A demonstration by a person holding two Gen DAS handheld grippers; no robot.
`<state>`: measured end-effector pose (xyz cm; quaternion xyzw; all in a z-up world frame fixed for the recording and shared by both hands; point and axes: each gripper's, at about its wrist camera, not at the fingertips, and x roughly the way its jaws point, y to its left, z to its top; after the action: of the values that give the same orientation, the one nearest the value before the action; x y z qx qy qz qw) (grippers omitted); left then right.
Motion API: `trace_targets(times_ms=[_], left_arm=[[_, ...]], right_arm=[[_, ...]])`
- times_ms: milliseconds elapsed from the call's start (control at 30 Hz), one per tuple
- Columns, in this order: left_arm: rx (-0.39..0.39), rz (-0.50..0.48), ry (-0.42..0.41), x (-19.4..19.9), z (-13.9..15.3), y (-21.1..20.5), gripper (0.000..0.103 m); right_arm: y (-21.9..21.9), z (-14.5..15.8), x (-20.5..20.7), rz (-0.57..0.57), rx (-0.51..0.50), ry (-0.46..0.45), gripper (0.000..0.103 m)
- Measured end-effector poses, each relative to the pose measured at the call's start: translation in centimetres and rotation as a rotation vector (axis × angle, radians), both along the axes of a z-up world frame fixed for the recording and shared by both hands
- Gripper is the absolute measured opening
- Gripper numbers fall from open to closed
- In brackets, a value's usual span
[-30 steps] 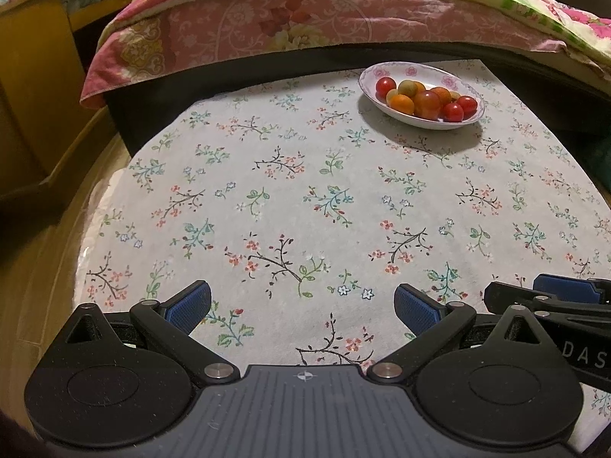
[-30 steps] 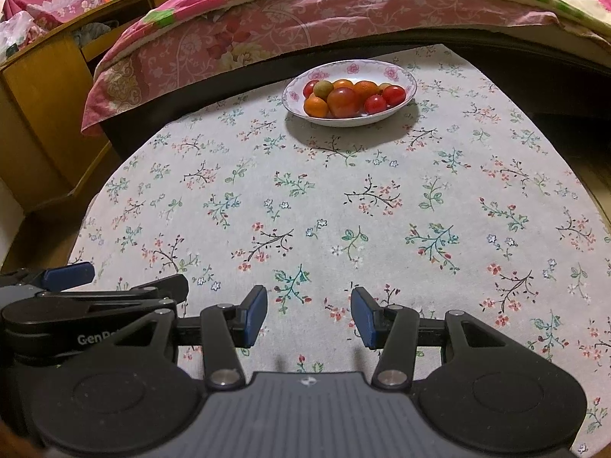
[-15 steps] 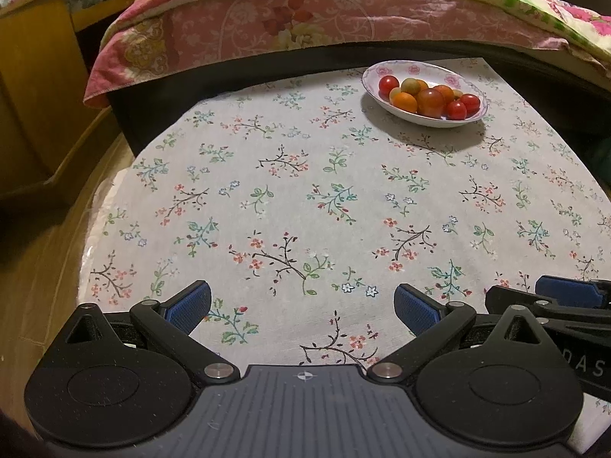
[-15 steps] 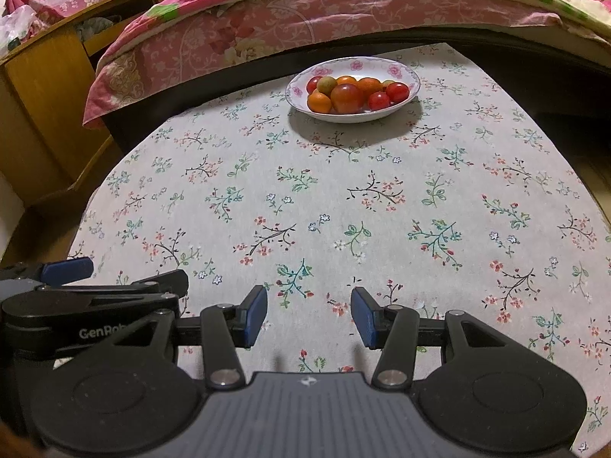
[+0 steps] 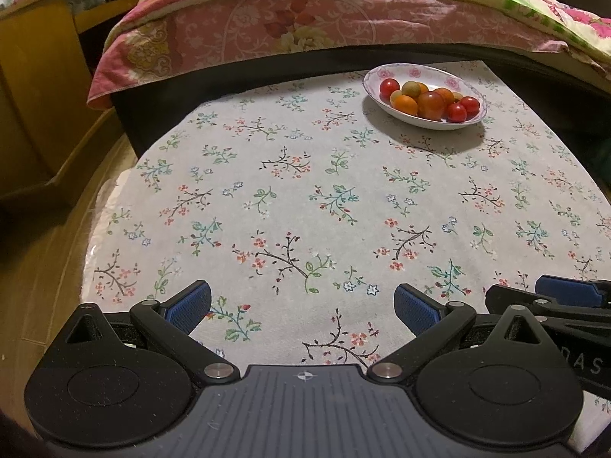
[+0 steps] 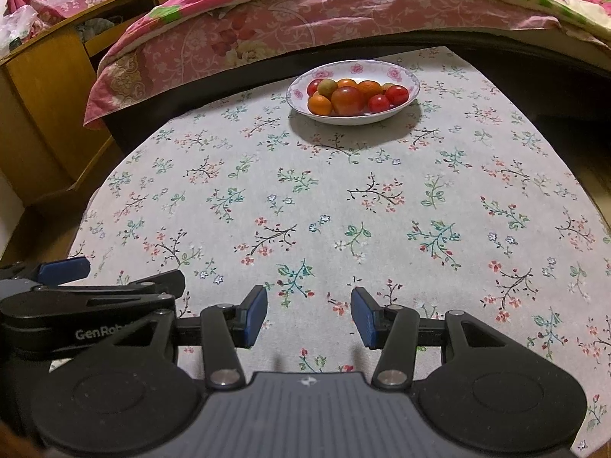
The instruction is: Organize fruits
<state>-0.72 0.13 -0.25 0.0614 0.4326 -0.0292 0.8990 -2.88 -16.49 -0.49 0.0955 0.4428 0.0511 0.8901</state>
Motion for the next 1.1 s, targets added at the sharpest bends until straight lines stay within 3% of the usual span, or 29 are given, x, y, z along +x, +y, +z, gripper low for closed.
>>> trace_targets(times_ms=[1100], left_arm=[[0.006,0.0,0.003,-0.18,-0.19,0.02,0.103]], right_arm=[[0.07,-0.2,-0.07,0.003,0.003,0.005,0.047]])
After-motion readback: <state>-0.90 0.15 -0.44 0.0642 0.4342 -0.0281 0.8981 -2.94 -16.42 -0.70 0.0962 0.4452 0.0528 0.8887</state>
